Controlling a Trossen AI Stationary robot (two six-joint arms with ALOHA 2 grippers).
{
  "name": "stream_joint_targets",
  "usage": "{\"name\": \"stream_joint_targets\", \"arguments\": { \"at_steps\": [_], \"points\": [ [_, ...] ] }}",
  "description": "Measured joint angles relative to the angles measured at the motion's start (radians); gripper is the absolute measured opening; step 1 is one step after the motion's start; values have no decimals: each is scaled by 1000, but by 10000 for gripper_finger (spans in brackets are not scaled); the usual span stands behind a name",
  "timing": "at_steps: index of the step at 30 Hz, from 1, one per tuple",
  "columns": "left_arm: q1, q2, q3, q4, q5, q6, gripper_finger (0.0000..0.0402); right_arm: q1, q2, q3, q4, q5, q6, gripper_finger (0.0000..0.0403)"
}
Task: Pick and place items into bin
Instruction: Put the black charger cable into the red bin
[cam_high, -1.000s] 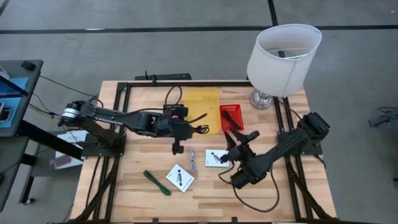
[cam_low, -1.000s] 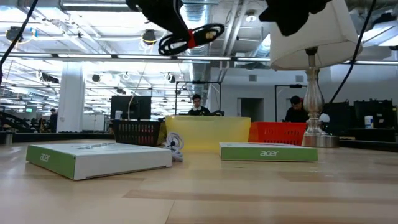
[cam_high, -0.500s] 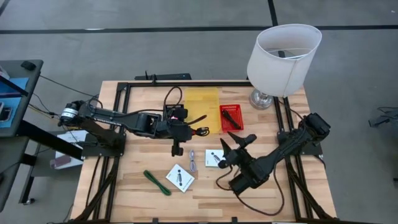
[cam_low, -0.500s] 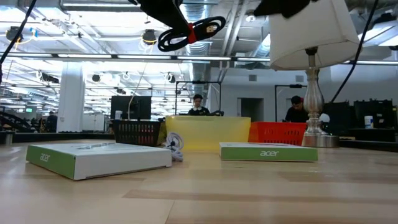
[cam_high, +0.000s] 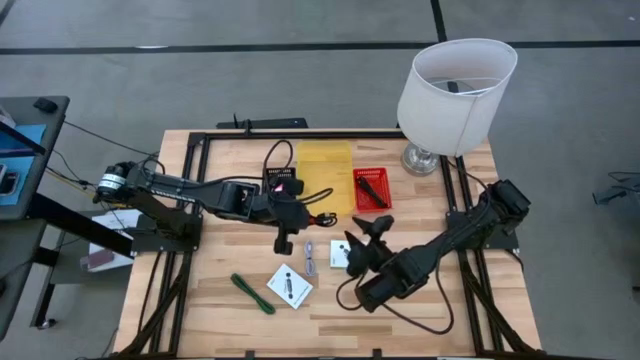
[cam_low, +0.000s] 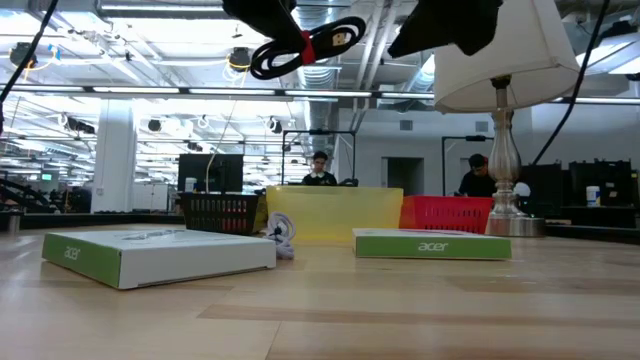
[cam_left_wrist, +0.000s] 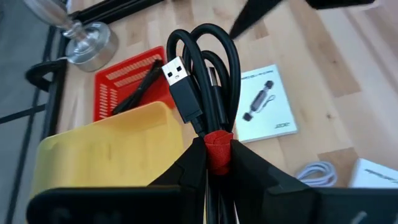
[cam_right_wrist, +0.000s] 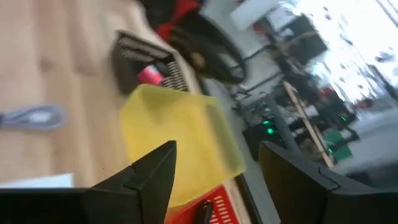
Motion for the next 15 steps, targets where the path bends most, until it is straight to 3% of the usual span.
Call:
{"name": "stream_joint_targets", "arguments": {
  "at_steps": [7, 15],
  "points": [
    [-1, 0, 0, 0, 68, -33, 38, -24, 0, 0, 244, -126, -395, 224],
    [-19, 0, 0, -2, 64, -48, 38, -65, -14, 1, 329, -132, -559, 223]
  ]
}}
